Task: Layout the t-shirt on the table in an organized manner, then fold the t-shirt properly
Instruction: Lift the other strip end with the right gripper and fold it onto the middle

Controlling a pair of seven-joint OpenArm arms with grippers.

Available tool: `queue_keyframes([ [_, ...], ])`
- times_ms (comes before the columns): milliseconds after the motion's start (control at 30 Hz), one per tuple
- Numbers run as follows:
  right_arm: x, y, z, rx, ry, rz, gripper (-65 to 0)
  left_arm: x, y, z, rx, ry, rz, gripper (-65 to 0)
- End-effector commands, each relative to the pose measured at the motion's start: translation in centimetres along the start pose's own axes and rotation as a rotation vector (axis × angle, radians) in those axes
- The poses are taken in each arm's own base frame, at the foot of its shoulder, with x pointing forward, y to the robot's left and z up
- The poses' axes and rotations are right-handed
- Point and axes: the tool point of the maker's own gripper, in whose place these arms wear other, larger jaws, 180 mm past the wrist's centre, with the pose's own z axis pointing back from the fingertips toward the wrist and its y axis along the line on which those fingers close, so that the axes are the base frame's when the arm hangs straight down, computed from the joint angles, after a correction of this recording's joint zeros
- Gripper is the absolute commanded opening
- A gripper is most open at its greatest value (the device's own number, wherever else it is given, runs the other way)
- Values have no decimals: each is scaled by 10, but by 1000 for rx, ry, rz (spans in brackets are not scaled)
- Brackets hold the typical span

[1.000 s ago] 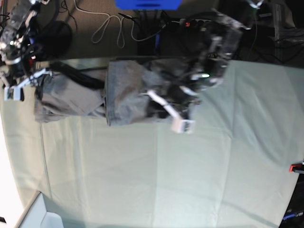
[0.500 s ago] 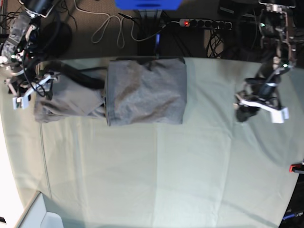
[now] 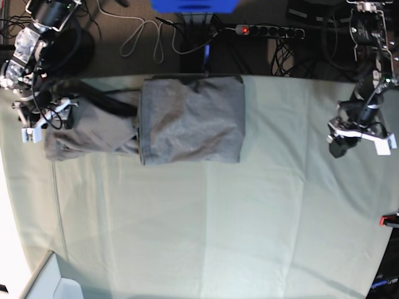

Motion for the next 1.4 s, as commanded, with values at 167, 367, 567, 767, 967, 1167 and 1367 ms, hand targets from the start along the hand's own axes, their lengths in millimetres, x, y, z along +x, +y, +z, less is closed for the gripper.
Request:
queue_keyframes([
  [167,9,16,-2,33,-44,-21,-511,25,14,11,26,-72,-1,-412],
  [367,38,14,9,8,-118,18,-650,40,40,24,91,-119,14,-412],
  [567,84,26,44,-36,-261,87,-650,57,68,41,161,-173,31,-412],
  [767,105,84,76,30,-353,168,-650,77,92,60,225,-236,46,-412],
  [967,104,168,98,222,-383,261,-650,90,111,76,276,-280,56,-412],
  [1167,101,252,108,453,-405,320,-650,95,118,82,295,-290,47,-412],
  [1367,99,323,110,649,-412,367,-650,94,129,93,326,-295,51,-412],
])
